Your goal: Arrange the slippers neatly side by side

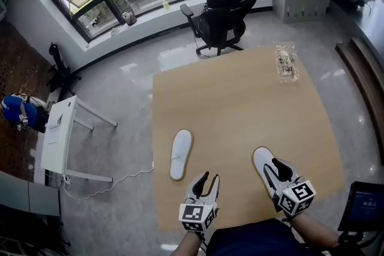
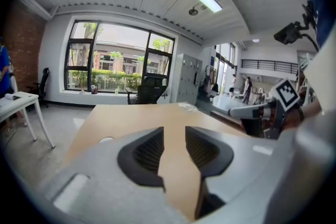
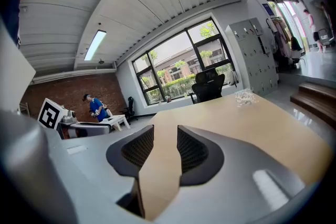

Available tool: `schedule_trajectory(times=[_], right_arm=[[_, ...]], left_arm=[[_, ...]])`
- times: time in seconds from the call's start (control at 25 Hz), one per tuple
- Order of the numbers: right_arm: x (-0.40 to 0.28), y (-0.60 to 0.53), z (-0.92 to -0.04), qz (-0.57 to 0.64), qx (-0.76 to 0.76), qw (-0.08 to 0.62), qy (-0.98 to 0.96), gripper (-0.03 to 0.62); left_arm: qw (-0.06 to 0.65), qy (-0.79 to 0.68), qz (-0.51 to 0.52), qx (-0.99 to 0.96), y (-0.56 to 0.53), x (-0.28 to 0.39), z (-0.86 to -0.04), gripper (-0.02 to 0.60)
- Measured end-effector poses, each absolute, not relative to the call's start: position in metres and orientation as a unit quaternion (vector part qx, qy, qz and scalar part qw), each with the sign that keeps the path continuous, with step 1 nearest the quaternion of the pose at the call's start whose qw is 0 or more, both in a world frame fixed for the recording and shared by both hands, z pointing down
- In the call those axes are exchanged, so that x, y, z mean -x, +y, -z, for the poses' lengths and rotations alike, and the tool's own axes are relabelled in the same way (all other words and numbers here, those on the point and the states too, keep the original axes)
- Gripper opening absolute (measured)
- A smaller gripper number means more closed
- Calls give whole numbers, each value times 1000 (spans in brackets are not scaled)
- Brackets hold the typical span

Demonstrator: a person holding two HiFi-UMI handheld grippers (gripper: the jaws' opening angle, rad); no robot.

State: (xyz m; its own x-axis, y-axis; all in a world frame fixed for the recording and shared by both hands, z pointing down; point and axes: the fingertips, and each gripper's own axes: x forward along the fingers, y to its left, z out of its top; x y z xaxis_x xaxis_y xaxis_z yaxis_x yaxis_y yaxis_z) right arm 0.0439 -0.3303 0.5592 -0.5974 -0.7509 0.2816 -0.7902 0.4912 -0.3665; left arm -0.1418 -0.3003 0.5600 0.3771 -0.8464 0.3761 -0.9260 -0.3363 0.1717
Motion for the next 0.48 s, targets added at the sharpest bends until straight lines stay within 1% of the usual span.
schedule_trajectory(times=[0.16, 0.24, 0.48], right_arm=[[-46, -336, -585, -248, -452, 66, -854, 146], [-47, -338, -605, -267, -448, 82, -849, 161], [-58, -338, -666, -270, -456, 155, -834, 164]], left_arm=[[188, -563, -142, -792, -312, 179, -588, 129], [194, -566, -158, -786, -317, 196, -605, 133], [223, -565, -211, -766, -332, 241, -658, 154]])
